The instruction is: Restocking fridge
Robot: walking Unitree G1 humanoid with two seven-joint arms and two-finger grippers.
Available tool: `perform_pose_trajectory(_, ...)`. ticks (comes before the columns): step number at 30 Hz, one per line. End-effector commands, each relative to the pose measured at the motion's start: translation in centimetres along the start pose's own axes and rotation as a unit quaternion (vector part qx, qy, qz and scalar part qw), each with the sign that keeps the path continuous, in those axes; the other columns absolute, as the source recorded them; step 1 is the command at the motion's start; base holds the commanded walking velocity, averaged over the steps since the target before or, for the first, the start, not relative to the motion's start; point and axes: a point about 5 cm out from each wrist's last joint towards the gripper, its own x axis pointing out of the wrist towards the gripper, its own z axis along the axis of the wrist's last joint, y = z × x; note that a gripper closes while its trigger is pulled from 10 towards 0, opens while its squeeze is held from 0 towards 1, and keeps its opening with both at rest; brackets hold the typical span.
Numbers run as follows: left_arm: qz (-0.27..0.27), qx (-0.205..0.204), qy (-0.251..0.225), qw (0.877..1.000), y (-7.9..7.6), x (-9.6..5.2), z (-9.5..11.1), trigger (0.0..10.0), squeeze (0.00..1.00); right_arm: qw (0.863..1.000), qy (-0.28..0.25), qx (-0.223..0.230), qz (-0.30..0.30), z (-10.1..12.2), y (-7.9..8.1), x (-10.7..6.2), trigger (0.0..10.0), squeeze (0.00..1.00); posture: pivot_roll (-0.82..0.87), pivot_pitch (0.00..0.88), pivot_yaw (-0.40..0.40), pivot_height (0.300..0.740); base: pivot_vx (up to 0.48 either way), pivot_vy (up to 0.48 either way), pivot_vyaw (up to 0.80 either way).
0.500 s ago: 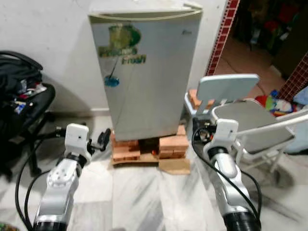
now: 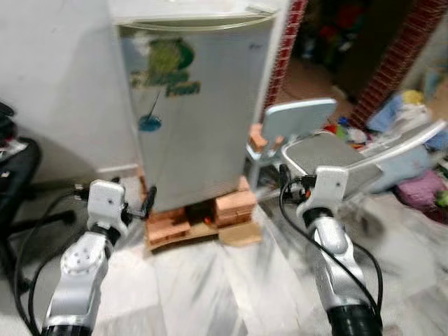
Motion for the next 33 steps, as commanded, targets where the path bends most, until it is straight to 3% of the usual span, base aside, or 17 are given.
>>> perform_pose_trajectory(1,0.017,0.011,0.009,1.000,0.9,-0.3,-0.3,10.0,0.00,1.000,-0.004,0.008,0.012,0.3,1.0,0.3,10.0,0.00,0.07,0.000,-0.058,0.740,0.345,0.334,0.00)
perform_pose_trajectory(10,0.010,-0.005,0.014,1.000,0.4,-0.1,-0.6,10.0,0.00,1.000,-0.001,0.007,0.016,0.1,1.1,0.3,10.0,0.00,0.08,0.000,-0.063,0.740,0.325,0.350,-0.16)
perform_pose_trajectory(20,0.010,-0.005,0.003,1.000,0.1,0.4,-0.2,10.0,0.00,1.000,-0.005,0.003,0.024,0.2,1.4,0.9,10.0,0.00,0.08,0.000,-0.070,0.740,0.000,0.440,-0.78)
perform_pose_trajectory(27,0.006,-0.009,0.003,1.000,-0.3,0.6,-0.2,10.0,0.00,0.999,-0.008,0.001,0.031,0.3,1.7,1.3,10.0,0.00,0.08,0.000,-0.075,0.740,0.000,0.468,0.00)
perform_pose_trajectory(33,0.001,-0.009,0.011,1.000,-0.4,0.2,-0.4,10.0,0.00,1.000,-0.002,0.001,0.030,-0.1,1.8,1.0,10.0,0.00,0.09,0.000,-0.074,0.740,0.000,0.480,-0.73)
